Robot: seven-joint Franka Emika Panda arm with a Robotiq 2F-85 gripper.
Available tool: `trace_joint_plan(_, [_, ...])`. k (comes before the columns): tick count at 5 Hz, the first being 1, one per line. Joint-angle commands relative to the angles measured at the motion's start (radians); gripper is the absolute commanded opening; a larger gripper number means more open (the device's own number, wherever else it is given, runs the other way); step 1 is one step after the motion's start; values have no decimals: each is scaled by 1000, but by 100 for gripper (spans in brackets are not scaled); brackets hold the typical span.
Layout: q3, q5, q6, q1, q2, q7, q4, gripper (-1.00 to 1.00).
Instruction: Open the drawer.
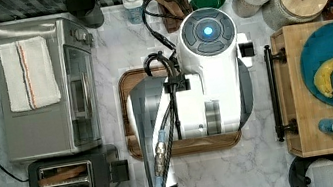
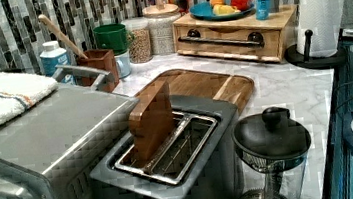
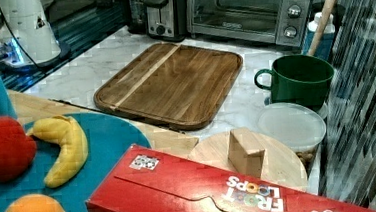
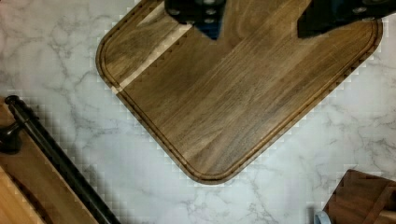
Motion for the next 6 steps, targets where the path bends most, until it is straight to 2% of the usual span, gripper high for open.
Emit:
trace_joint_plan(1, [8,0,1,3,4,-2,0,100])
trace_joint_plan(3, [11,-43,59,-5,-23,-116,-78,100])
trace_joint_plan(5, [-6,-93,91,-23,-23,-357,-134,100])
trace_joint_plan(6, [-17,-148,177,-36,-31,-467,-198,100])
